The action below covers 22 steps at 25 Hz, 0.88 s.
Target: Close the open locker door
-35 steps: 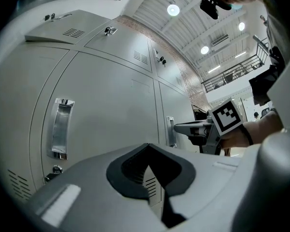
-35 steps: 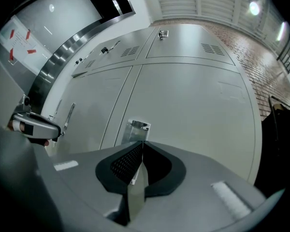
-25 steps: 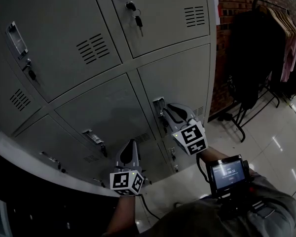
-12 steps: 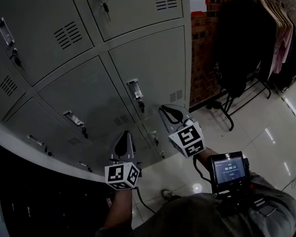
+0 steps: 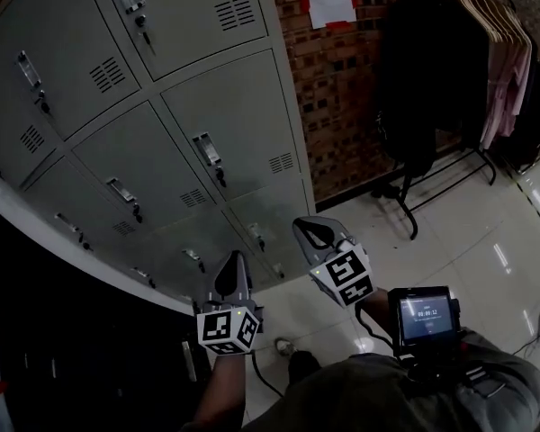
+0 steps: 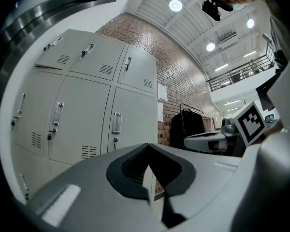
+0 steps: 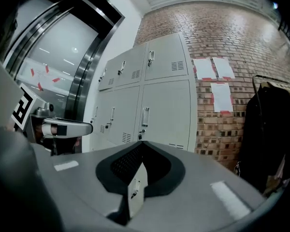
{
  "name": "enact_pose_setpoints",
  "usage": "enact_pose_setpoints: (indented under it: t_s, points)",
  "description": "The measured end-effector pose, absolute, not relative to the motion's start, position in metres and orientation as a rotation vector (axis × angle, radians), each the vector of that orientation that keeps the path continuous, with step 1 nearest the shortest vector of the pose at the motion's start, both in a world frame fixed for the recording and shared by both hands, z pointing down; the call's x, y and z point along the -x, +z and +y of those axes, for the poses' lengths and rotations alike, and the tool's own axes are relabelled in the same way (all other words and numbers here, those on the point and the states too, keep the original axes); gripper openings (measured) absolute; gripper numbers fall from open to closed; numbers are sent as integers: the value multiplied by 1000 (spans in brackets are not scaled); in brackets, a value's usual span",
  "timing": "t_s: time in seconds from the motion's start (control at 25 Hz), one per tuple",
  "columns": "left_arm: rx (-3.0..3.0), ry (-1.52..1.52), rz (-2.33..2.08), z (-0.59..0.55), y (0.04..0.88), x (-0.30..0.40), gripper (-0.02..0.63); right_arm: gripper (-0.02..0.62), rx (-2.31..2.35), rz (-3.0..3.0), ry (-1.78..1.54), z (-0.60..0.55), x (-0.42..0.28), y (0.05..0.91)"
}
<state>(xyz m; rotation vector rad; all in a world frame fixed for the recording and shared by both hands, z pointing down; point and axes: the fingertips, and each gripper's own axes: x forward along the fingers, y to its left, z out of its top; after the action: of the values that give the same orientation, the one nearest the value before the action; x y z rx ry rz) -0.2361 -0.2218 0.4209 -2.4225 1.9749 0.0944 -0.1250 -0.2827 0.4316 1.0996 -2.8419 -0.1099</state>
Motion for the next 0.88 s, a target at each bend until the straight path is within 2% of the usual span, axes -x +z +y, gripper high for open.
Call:
enact_pose_setpoints:
  t_s: [0.44, 0.88]
  points:
    - [2449, 76, 1965, -160, 424, 180, -2, 6, -1057, -2837, -82, -203, 74, 442]
    - [2522, 63, 1891, -98, 426, 177, -2, 6, -1160, -2821, -69, -137, 63, 438]
